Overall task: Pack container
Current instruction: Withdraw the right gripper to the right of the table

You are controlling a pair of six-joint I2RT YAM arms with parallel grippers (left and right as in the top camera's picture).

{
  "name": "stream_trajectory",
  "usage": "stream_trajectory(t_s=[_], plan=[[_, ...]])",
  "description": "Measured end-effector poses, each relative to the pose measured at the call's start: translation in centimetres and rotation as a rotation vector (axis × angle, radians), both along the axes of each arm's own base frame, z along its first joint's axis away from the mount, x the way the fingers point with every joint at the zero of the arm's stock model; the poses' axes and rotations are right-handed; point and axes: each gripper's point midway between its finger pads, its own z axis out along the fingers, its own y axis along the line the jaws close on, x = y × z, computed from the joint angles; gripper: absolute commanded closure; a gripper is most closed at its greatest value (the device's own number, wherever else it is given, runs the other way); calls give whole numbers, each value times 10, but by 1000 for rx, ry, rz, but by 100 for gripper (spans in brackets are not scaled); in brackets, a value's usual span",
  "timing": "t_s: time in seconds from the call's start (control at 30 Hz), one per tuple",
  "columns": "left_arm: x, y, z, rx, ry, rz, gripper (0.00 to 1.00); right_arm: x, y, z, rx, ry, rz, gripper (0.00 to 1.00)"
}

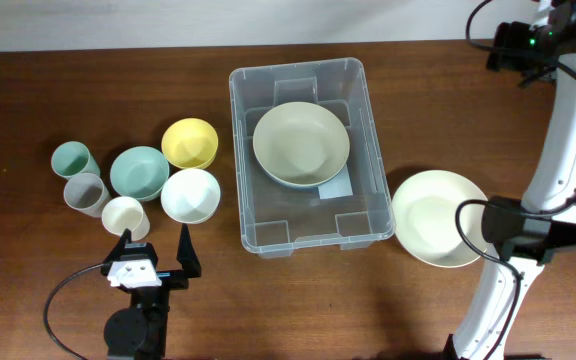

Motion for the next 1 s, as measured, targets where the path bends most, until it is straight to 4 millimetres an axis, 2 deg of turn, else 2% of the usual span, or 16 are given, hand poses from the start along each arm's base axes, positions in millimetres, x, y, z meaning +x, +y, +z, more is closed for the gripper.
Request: stream_trajectory(t_s=[0.1,0.2,0.27,0.33,0.43,0.5,0.57,0.67,0.83,1.0], plan=[[0,0,0,0,0,0,0,-13,3,28,-1,-60,3,21],[0,0,0,0,0,0,0,-40,10,76,-17,-170,8,21],[0,0,0,0,0,0,0,-69,15,111,-32,-245,8,21],[0,0,0,0,0,0,0,-98,21,134,-44,-294,7,21],[0,0,0,0,0,0,0,-144,25,147,-65,-301,-10,19],[0,0,0,0,0,0,0,-166,25,138,-78,-254,-27,16],[0,0,0,0,0,0,0,-185,23,117,-89,-176,-49,13],[0,0,0,0,0,0,0,-205,18,70,-84,-12,-98,12],[0,0,0,0,0,0,0,-227,10,-2,-32,230,-204,12],[0,0,0,0,0,0,0,-236,-7,-54,22,327,-323,12]])
